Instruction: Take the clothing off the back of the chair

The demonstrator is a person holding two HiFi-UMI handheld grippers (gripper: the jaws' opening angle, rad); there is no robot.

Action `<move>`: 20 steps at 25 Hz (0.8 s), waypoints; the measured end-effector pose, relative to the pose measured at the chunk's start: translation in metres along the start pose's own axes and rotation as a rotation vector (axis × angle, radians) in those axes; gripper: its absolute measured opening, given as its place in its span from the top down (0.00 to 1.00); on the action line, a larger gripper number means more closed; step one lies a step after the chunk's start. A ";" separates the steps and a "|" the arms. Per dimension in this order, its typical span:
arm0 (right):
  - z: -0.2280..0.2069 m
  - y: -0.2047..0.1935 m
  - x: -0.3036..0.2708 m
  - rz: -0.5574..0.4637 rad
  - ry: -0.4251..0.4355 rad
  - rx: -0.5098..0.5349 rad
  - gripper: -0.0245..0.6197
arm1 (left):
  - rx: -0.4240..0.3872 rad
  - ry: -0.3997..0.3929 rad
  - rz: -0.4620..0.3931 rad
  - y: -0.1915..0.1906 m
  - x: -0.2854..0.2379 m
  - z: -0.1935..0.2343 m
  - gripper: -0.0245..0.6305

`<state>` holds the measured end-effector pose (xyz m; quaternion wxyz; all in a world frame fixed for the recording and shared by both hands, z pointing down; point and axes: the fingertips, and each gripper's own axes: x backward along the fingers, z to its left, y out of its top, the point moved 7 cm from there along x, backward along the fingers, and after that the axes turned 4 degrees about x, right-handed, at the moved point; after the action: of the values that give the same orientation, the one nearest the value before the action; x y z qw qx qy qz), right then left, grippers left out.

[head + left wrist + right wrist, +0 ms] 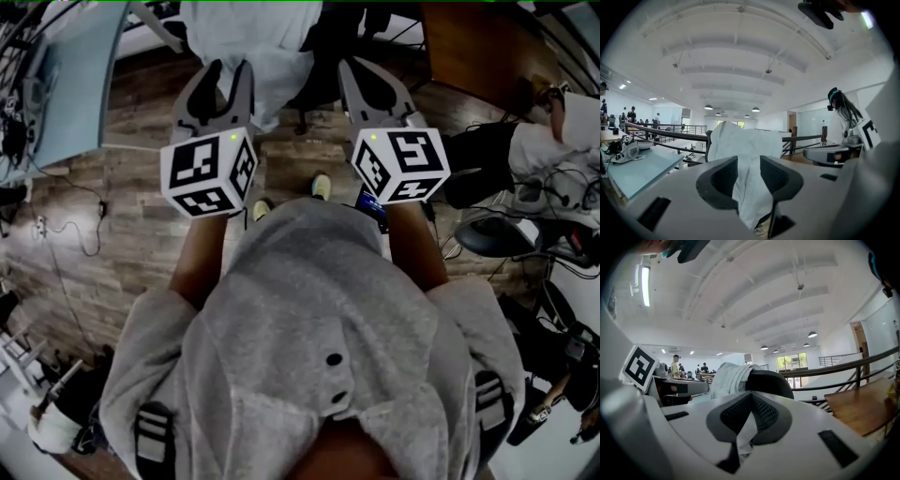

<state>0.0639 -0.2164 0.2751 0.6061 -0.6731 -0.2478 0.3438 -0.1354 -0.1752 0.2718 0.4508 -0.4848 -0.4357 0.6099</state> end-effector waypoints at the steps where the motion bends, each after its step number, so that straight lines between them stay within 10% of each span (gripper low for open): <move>1: -0.006 0.001 -0.002 -0.006 0.009 0.001 0.95 | 0.001 0.013 -0.004 0.000 -0.002 -0.001 0.74; 20: -0.044 -0.024 -0.009 0.011 0.145 -0.025 0.95 | -0.031 0.155 -0.020 -0.009 -0.025 -0.020 0.21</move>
<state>0.0937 -0.2485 0.3011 0.6123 -0.7050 -0.2037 0.2943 -0.1119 -0.1960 0.2824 0.4816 -0.5331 -0.4139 0.5590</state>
